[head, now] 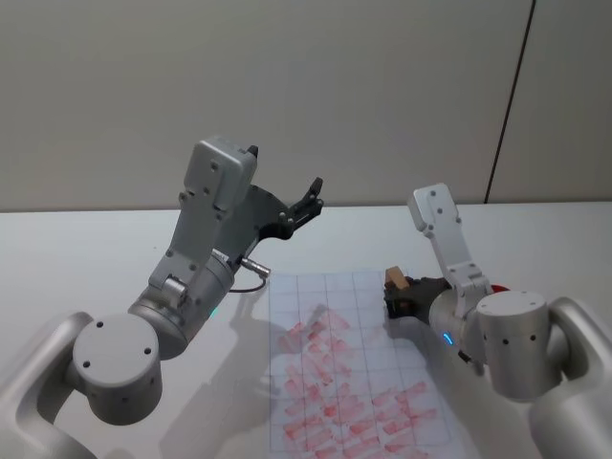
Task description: Use the one hand to pick up the stamp and affix it onto the A4 paper.
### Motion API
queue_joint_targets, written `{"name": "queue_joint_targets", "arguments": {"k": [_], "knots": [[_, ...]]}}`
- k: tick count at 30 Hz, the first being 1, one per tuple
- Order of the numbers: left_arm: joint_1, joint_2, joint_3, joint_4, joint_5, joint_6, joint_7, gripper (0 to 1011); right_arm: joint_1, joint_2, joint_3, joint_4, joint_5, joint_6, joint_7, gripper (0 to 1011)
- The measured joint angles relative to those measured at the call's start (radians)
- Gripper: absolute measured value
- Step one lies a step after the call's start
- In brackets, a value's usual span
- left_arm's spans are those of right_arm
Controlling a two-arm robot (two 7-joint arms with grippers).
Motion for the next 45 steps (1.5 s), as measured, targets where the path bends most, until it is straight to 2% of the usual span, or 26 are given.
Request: {"name": "queue_joint_targets", "arguments": {"k": [9,21,29,38,45], "knots": [[0.0,0.0,0.0,0.0,0.0,0.0,0.0,1001,0.007,-0.006,0.011,0.032,0.03,0.0,-0.008,219],[0.0,0.0,0.0,0.0,0.0,0.0,0.0,1001,0.003,-0.006,0.017,0.024,0.042,-0.004,-0.011,219],[0.0,0.0,0.0,0.0,0.0,0.0,0.0,1001,-0.021,0.003,0.018,-0.048,0.038,-0.018,-0.013,219],[0.0,0.0,0.0,0.0,0.0,0.0,0.0,1001,-0.039,0.017,0.03,-0.187,0.031,-0.029,-0.026,219],[0.0,0.0,0.0,0.0,0.0,0.0,0.0,1001,-0.053,0.032,0.045,-0.267,0.031,-0.019,-0.047,219]]}}
